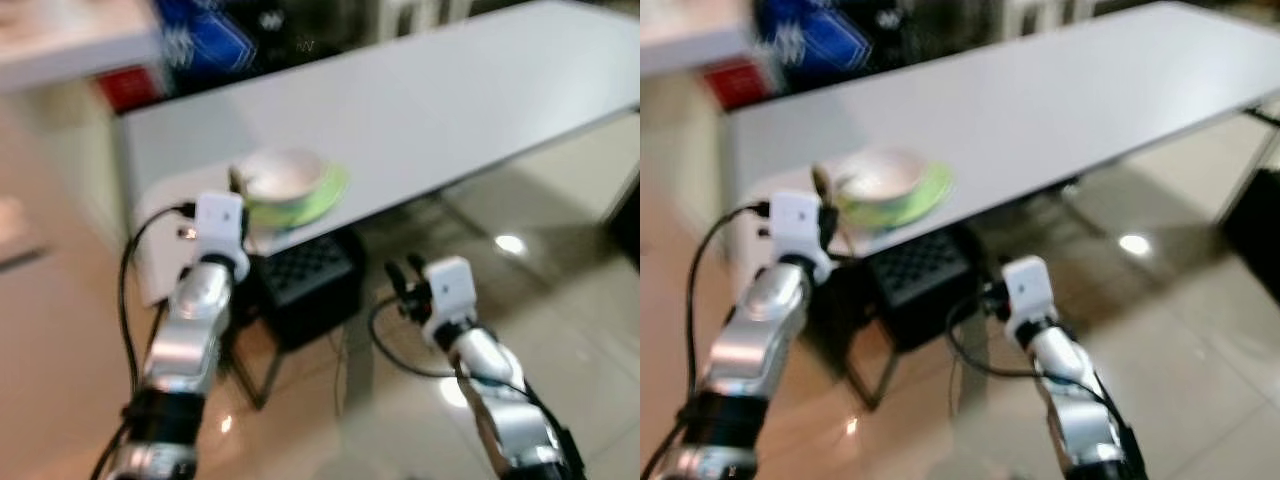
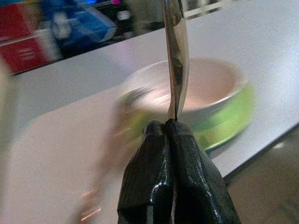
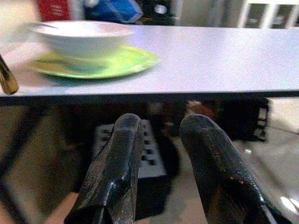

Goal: Setting the table

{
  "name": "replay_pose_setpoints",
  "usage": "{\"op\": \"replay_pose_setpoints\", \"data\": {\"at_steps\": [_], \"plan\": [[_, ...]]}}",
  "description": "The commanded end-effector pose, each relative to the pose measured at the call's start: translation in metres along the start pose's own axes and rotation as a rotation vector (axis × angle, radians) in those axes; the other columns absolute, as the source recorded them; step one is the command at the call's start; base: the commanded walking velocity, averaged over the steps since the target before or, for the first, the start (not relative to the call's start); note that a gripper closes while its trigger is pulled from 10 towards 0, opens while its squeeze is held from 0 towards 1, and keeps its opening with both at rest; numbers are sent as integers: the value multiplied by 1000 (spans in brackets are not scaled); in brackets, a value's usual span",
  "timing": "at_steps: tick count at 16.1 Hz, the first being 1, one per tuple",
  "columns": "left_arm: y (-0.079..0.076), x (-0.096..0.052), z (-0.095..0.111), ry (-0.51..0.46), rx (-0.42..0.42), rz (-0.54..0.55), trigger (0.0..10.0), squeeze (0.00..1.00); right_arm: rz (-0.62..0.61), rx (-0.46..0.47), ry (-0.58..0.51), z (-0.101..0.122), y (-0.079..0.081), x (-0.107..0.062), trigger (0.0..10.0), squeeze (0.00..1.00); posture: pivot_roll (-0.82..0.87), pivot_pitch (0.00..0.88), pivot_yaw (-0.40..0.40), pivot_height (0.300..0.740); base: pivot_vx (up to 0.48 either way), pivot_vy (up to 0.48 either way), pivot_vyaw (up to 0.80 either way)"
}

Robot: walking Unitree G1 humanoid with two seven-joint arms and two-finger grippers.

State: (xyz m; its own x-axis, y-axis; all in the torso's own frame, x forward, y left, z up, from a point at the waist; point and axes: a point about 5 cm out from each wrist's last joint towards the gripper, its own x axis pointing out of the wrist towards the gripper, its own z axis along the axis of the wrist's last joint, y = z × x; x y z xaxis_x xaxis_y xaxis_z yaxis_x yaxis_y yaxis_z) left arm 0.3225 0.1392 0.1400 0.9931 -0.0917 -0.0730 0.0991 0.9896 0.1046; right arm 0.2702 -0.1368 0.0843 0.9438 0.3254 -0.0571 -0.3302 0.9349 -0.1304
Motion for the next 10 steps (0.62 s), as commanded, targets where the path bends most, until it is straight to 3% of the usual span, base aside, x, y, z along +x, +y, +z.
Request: {"op": "replay_pose_setpoints", "data": {"at_steps": [1, 3, 7, 10], "plan": [[-4, 1, 5, -21, 26, -10, 0, 0, -1, -1, 8, -1, -1, 0, 10000, 0, -18, 0, 97, 740, 480, 0, 0], [-5, 1, 8, -40, 31, -18, 0, 0, 1, 1, 12, -3, -1, 0, 10000, 0, -18, 0, 97, 740, 476, 0, 0], [-8, 3, 25, -87, 13, -34, 0, 0, 10, 5, 19, -5, -1, -3, 10000, 0, -17, 0, 90, 740, 0, 0, 0], [-7, 3, 53, -130, 16, -101, 0, 0, 22, 6, 23, -6, 1, -6, 10000, 0, -15, 0, 99, 740, 0, 0, 0]]}}
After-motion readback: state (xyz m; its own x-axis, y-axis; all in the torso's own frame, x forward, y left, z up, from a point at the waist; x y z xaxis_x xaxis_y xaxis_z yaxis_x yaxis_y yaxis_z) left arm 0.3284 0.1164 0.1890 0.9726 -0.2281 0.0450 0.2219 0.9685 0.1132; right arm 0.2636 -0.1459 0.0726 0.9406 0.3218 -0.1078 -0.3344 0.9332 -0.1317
